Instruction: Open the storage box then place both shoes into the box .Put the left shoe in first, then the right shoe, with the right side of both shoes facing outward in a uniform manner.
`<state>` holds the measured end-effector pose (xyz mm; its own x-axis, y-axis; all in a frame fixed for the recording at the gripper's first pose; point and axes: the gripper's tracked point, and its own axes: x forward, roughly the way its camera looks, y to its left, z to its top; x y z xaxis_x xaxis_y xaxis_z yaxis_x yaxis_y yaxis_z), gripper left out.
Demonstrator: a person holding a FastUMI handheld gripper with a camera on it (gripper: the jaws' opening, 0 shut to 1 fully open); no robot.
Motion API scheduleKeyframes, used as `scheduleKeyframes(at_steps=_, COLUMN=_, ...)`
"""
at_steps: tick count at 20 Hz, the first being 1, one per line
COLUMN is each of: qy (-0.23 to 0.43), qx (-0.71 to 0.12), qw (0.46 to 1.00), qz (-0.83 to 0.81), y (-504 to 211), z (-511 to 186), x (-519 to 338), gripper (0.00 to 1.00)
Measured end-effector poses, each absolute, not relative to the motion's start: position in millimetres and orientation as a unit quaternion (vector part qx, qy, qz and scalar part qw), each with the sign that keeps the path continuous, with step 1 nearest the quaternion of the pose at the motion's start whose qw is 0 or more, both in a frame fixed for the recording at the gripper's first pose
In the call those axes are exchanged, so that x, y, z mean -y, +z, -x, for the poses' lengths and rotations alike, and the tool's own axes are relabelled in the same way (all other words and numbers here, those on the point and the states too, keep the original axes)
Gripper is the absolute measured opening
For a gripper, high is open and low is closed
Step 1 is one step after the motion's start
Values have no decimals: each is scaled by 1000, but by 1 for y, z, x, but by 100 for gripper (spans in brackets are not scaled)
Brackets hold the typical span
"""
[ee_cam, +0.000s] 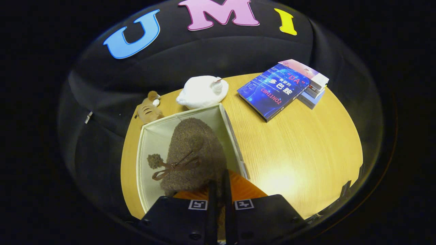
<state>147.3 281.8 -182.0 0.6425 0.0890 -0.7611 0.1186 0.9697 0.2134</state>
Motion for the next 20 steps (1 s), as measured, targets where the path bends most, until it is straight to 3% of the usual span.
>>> scheduleKeyframes(at_steps=7, qy=-14, qx=-400, qw=910, qz=-109, y=-176, z=-143, x=-287, gripper=25)
scheduleKeyframes(at_steps=9, qy=-3, qx=-391, qw=913, qz=-118, y=-166, z=-142, x=-291, gripper=38)
scheduleKeyframes(at_steps=10, qy=4, qx=-385, qw=915, qz=-117, y=-160, z=-140, x=-291, gripper=57)
scheduleKeyframes(at_steps=14, qy=24, qx=-355, qw=930, qz=-89, y=-134, z=-122, x=-278, gripper=91)
scheduleKeyframes(at_steps=16, qy=35, qx=-330, qw=940, qz=-75, y=-124, z=-118, x=-269, gripper=98)
scheduleKeyframes(at_steps=20, qy=43, qx=-267, qw=961, qz=-54, y=-81, z=-110, x=-235, gripper=99)
